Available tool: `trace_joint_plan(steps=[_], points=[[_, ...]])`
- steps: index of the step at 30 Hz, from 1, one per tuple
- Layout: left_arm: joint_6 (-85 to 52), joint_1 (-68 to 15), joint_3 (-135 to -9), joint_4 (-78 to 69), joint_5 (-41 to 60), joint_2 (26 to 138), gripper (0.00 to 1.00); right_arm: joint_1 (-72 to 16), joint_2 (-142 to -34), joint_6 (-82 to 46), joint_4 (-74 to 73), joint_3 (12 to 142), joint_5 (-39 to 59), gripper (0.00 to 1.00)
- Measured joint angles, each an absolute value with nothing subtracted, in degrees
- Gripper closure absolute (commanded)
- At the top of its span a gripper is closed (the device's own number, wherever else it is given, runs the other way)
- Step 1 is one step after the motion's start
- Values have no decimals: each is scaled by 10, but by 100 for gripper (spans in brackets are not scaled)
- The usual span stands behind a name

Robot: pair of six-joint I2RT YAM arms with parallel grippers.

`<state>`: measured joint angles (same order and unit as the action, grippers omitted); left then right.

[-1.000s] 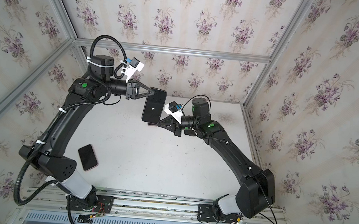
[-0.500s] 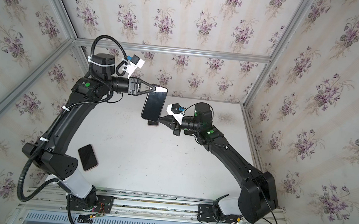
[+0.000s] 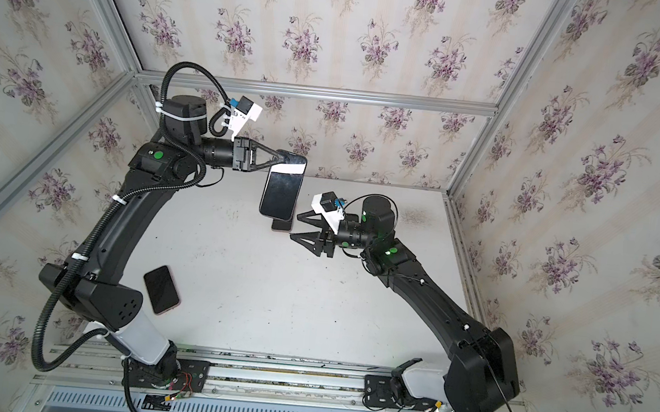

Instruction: Take the phone out of the phone case

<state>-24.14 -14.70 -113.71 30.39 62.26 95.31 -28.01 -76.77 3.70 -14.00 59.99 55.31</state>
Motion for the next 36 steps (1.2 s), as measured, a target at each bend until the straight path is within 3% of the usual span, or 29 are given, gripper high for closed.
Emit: trace_joint_plan(steps=[5, 14, 25, 29, 36], points=[[-236, -154, -1133, 300, 632, 953, 100, -280, -790, -14, -183, 612, 567, 42], [-234, -154, -1132, 299, 633, 953, 100, -280, -809, -69, -243, 618, 596, 60], [-229, -156, -1132, 287, 639, 953, 100, -280, -822, -96, -258, 618, 633, 89], [-225, -162, -1132, 278, 643, 954, 100, -280, -830, -95, -267, 621, 647, 94], [-231, -166, -1127, 265, 632, 956, 100, -280, -848, -90, -275, 633, 659, 94]])
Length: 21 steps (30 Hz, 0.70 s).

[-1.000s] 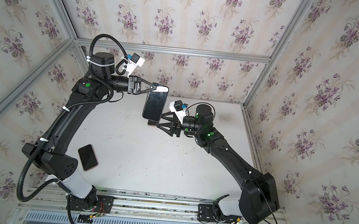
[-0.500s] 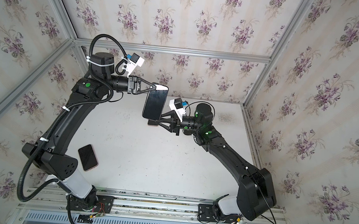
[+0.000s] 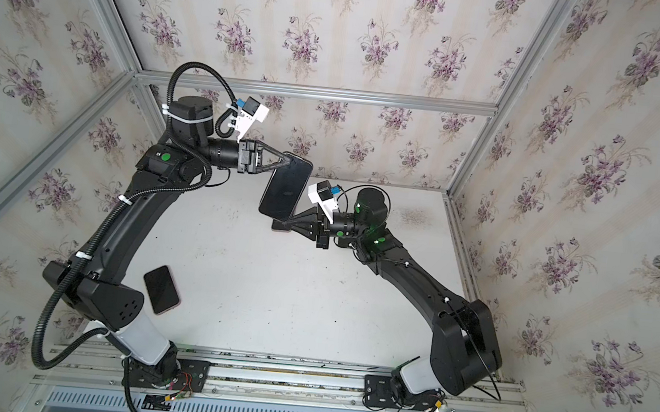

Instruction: Take the phone out of the phone case

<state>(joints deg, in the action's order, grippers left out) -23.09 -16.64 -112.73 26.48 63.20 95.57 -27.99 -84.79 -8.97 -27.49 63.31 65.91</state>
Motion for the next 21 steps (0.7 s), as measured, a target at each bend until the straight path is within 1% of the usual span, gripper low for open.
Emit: trace_joint_plan(steps=[7, 15, 21], points=[[-235, -168, -1123, 257, 632, 956, 100, -279, -848, -90, -278, 633, 661, 94], [-243, -182, -1119, 235, 630, 957, 100, -279, -850, -85, -279, 633, 657, 98], [-270, -206, -1116, 201, 624, 967, 100, -280, -849, -55, -264, 632, 618, 97]])
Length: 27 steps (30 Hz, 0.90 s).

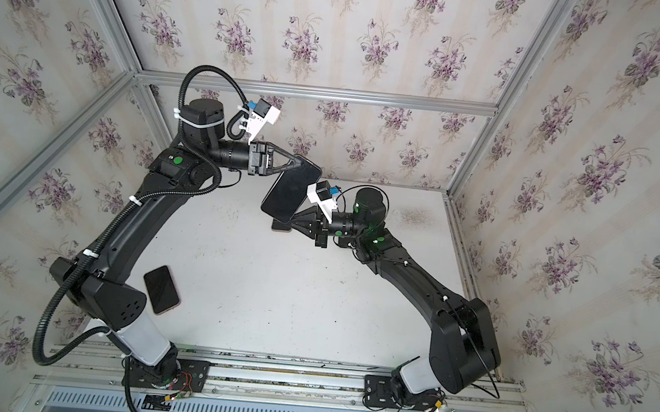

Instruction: Take the phone out of the phone case

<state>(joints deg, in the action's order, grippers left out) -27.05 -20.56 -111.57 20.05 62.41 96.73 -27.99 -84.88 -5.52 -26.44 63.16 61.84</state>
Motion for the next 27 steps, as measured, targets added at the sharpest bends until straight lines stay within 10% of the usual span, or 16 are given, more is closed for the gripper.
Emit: trace_joint_plan(steps=[16, 27], points=[[-461, -164, -1125, 171, 566, 968, 100, -266, -713, -76, -287, 495, 444, 34], [-660, -164, -969, -23, 489, 936, 100, -270, -724, -338, -384, 487, 442, 30]])
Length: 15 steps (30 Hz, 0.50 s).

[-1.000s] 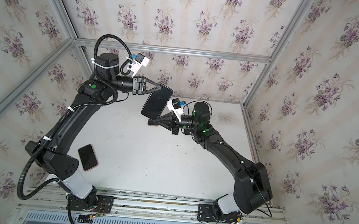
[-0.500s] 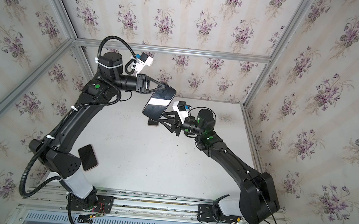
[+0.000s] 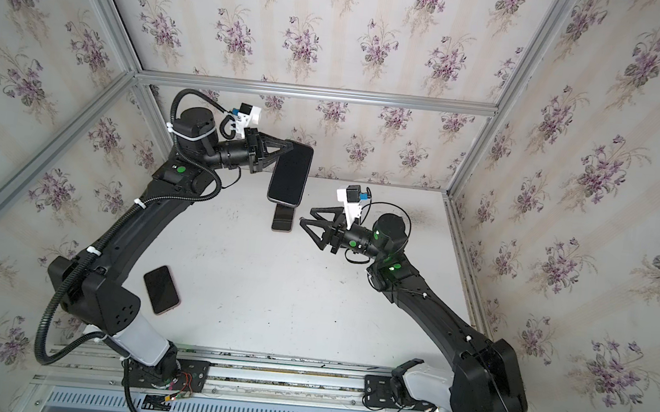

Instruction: Take the phone out of the phone case

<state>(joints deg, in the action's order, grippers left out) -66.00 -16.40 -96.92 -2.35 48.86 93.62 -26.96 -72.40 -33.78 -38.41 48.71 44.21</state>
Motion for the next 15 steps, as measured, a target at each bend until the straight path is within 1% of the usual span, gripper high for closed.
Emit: trace_joint_plan(steps=[3, 8, 15], points=[[-701, -166, -938, -79, 474, 936, 100, -283, -744, -387, -431, 500, 441, 30], [-732, -173, -923, -131, 470, 933, 100, -299, -776, -416, -474, 528, 441, 31], [-749, -176, -908, -169, 468, 925, 100, -298, -798, -427, -479, 534, 432, 32]])
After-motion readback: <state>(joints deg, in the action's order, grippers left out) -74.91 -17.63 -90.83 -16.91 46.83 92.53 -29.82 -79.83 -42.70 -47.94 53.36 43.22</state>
